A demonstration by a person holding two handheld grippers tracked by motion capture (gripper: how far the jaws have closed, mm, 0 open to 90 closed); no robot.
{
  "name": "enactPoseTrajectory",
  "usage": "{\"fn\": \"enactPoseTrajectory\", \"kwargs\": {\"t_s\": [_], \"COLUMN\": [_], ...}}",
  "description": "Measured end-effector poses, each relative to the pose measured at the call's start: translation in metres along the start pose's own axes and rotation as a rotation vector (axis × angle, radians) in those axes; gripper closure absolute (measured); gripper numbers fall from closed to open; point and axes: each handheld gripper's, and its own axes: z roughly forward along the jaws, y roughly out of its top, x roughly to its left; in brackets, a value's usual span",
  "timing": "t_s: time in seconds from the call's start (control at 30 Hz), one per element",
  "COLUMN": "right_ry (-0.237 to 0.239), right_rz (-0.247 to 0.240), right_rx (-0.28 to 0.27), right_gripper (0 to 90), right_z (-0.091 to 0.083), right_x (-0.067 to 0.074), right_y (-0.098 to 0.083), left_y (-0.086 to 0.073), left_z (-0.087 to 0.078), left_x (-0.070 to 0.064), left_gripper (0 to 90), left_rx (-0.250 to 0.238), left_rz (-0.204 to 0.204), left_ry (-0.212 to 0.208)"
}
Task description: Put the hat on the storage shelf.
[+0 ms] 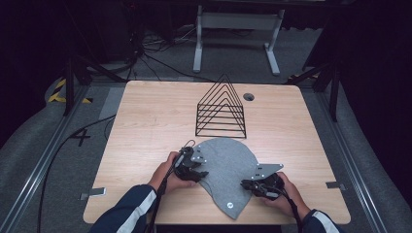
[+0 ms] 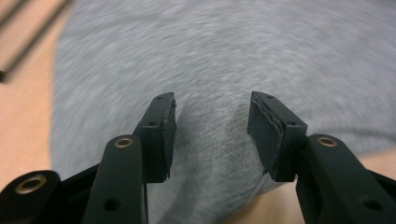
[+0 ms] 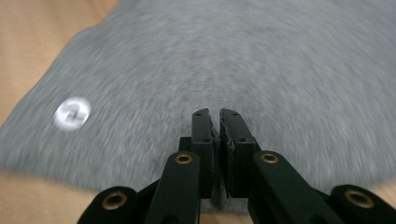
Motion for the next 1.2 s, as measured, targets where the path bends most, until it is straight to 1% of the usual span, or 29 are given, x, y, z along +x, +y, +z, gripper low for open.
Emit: {"fn": "enactPoseTrajectory", "kwargs": {"t_s": [0.07, 0.13, 0.17, 0.2, 0.23, 0.27, 0.33, 0.37, 0.4, 0.43, 0.47, 0.53, 0.57, 0.6, 0.63, 0.67, 0.7, 0.73, 0.8, 0.83, 0.9, 0.93, 0.97, 1.0, 1.03, 1.07, 1.1, 1.13, 1.2], "right_ry": [-0.027, -0.033, -0.041, -0.062, -0.077, -0.081, -0.097, -0.097, -0.099, -0.099, -0.105, -0.129, -0.138, -0.149, -0.158, -0.178, -0.185, -0.187, -0.205, -0.216, -0.210, -0.205, -0.200, -0.198, -0.198, -0.180, -0.177, -0.172, -0.169], "right_rz": [0.019, 0.055, 0.064, 0.068, 0.070, 0.076, 0.089, 0.097, 0.108, 0.108, 0.118, 0.133, 0.151, 0.161, 0.171, 0.180, 0.188, 0.198, 0.211, 0.219, 0.223, 0.228, 0.230, 0.235, 0.235, 0.256, 0.261, 0.264, 0.262], "right_rx": [0.004, -0.003, -0.005, -0.003, -0.002, -0.007, -0.010, -0.012, -0.014, -0.014, -0.018, -0.024, -0.026, -0.037, -0.049, -0.052, -0.053, -0.057, -0.061, -0.045, 0.000, 0.014, 0.016, 0.015, 0.015, 0.014, 0.013, 0.008, 0.009], "right_gripper": [84.4, 84.3, 83.9, 83.5, 82.9, 82.8, 80.9, 78.6, 75.0, 75.0, 71.3, 62.9, 57.8, 55.7, 53.9, 49.6, 46.9, 44.7, 40.2, 37.8, 35.6, 34.1, 32.7, 31.5, 31.5, 30.3, 29.5, 28.9, 28.8], "right_z": [-0.002, -0.003, -0.003, -0.003, -0.003, -0.003, -0.003, -0.003, -0.003, -0.003, -0.003, -0.004, -0.005, -0.006, -0.008, -0.007, -0.007, -0.007, -0.005, -0.001, 0.009, 0.014, 0.017, 0.019, 0.019, 0.021, 0.022, 0.022, 0.023], "right_x": [-0.008, -0.016, -0.019, -0.023, -0.026, -0.029, -0.035, -0.037, -0.039, -0.039, -0.040, -0.044, -0.045, -0.047, -0.049, -0.052, -0.054, -0.056, -0.060, -0.062, -0.065, -0.067, -0.069, -0.070, -0.070, -0.073, -0.074, -0.075, -0.075], "right_y": [-0.002, -0.005, -0.005, -0.005, -0.005, -0.005, -0.006, -0.006, -0.006, -0.006, -0.007, -0.007, -0.005, -0.004, -0.003, -0.001, 0.001, 0.003, 0.008, 0.011, 0.014, 0.015, 0.015, 0.016, 0.016, 0.017, 0.017, 0.016, 0.016], "left_y": [-0.004, -0.007, -0.007, -0.007, -0.007, -0.006, -0.003, -0.003, -0.001, -0.001, 0.000, 0.000, 0.000, -0.001, -0.002, -0.004, -0.006, -0.009, -0.014, -0.015, -0.016, -0.014, -0.013, -0.013, -0.011, -0.006, -0.005, -0.003, -0.002], "left_z": [-0.002, -0.004, -0.004, -0.005, -0.004, -0.003, -0.003, -0.003, -0.008, -0.008, -0.014, -0.025, -0.031, -0.035, -0.038, -0.037, -0.034, -0.030, -0.019, -0.016, -0.007, -0.002, 0.000, 0.000, 0.002, 0.006, 0.007, 0.008, 0.009], "left_x": [-0.012, -0.022, -0.028, -0.034, -0.038, -0.045, -0.054, -0.054, -0.052, -0.052, -0.047, -0.032, -0.025, -0.016, -0.005, 0.004, 0.013, 0.021, 0.037, 0.041, 0.048, 0.048, 0.047, 0.047, 0.046, 0.044, 0.042, 0.044, 0.044], "left_gripper": [52.1, 52.3, 52.3, 52.1, 52.5, 53.1, 53.5, 52.7, 49.0, 47.2, 47.2, 42.4, 39.6, 37.9, 36.6, 34.0, 32.8, 31.4, 28.0, 26.9, 24.5, 23.9, 20.4, 18.5, 18.5, 18.5, 17.8, 16.3, 15.5], "left_rx": [-0.007, -0.017, -0.012, -0.009, -0.019, -0.011, -0.004, -0.004, -0.015, -0.015, -0.047, -0.106, -0.145, -0.160, -0.151, -0.142, -0.124, -0.104, -0.085, -0.080, -0.065, -0.045, -0.042, -0.042, -0.045, -0.034, -0.022, -0.027, -0.025], "left_rz": [0.013, 0.020, 0.024, 0.030, 0.037, 0.025, 0.048, 0.048, 0.048, 0.048, 0.041, -0.017, -0.053, -0.061, -0.062, -0.079, -0.115, -0.139, -0.197, -0.199, -0.211, -0.198, -0.187, -0.187, -0.189, -0.172, -0.175, -0.168, -0.174], "left_ry": [-0.012, -0.020, -0.027, -0.030, -0.044, -0.062, -0.055, -0.055, -0.075, -0.075, -0.066, -0.048, -0.037, -0.022, 0.023, 0.051, 0.044, 0.028, 0.022, 0.023, 0.023, 0.034, 0.049, 0.049, 0.055, 0.084, 0.087, 0.084, 0.083]}}
